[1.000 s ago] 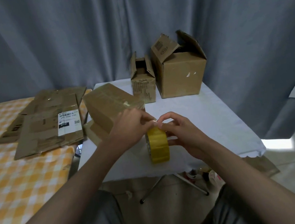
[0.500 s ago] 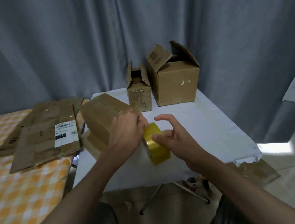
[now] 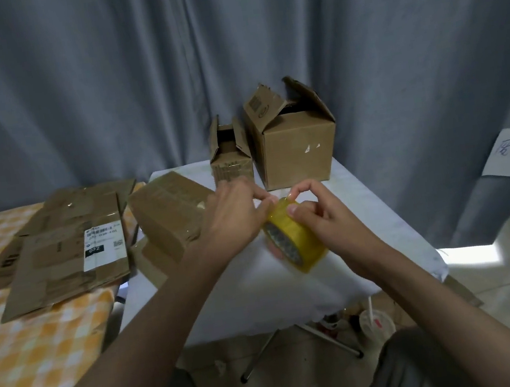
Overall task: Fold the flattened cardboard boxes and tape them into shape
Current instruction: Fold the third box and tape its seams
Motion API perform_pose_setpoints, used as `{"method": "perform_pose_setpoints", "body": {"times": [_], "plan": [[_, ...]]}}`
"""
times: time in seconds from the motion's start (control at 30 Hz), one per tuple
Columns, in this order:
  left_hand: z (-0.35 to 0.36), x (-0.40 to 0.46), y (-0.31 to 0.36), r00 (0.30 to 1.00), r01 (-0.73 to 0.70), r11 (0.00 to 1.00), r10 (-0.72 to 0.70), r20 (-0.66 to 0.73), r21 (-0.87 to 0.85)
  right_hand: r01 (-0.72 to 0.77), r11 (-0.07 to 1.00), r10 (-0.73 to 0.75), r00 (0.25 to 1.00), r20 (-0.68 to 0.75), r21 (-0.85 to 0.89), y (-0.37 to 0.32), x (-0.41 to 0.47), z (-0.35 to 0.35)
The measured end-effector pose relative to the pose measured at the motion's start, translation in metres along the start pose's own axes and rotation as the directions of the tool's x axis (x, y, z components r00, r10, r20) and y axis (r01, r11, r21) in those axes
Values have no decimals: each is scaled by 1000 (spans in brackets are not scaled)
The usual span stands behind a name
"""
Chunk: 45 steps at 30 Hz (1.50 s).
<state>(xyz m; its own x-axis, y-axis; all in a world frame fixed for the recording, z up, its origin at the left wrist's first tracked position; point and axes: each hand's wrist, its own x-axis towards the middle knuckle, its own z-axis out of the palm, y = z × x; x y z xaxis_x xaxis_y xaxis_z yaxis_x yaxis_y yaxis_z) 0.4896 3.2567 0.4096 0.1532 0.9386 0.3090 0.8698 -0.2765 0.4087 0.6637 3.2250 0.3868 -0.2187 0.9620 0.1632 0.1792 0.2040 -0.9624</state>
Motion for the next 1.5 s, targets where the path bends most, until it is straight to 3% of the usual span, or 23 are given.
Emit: {"method": "perform_pose_setpoints", "body": {"times": [0.1,0.17,0.3,0.4,0.47,0.53,0.57,0.63,0.7,0.73,0.8,0.87,0.9,0.97,1.07,1.17,1.33,1.43,1.5], "plan": [[10,2,-10,999,10,994,-15,39,108,-31,998,29,999,-26,-54,9,10,-10],[7,0,-28,1000,16,996,-17,6,90,-56,970,39,997,-73,-238,21,23,-15],[-5,-4,-77,991,133,980,-136,11,147,-104,716,8,990,-142,-690,56,41,-16],[-6,-12,-96,986,122,980,-138,95,155,-144,651,55,988,-143,-745,80,43,-16],[1,-18,-96,992,87,978,-101,69,187,-162,586,80,987,-142,-794,85,45,-9],[9,-22,-91,995,85,963,-95,28,255,-158,486,-1,984,-181,-860,82,50,3],[11,-23,-86,995,92,947,-100,11,308,-139,507,-66,978,-199,-851,75,52,12],[16,-23,-71,992,121,897,-119,-31,425,-78,714,-104,971,-215,-695,58,59,31],[20,-23,-54,991,131,865,-109,-74,484,-111,920,36,979,-201,-376,40,67,52],[21,-23,-47,994,95,886,-63,-85,454,-165,955,120,975,-189,-245,33,70,61],[10,-19,-48,994,-94,940,109,-28,329,-261,955,232,954,-191,-138,29,75,74],[-14,-8,-69,983,-161,976,146,108,145,-293,950,270,945,-184,-110,32,77,80],[-25,-1,-86,984,-108,988,91,151,106,-294,951,274,945,-179,-98,35,77,82],[-41,4,-122,978,99,977,-130,162,188,-272,958,250,947,-203,-89,39,77,84],[-38,-6,-150,916,330,929,-358,180,168,-246,965,213,937,-278,-89,40,77,89],[-29,-19,-151,918,374,917,-387,88,136,-246,967,213,927,-308,-72,42,81,93],[-27,-44,-126,883,456,856,-470,1,243,-277,957,235,912,-336,-84,41,95,86],[-23,-56,-114,873,480,847,-486,-34,228,-272,956,287,945,-159,108,39,93,69],[-21,-59,-111,867,494,842,-497,-44,219,-233,972,236,959,-154,40,44,87,51]]}}
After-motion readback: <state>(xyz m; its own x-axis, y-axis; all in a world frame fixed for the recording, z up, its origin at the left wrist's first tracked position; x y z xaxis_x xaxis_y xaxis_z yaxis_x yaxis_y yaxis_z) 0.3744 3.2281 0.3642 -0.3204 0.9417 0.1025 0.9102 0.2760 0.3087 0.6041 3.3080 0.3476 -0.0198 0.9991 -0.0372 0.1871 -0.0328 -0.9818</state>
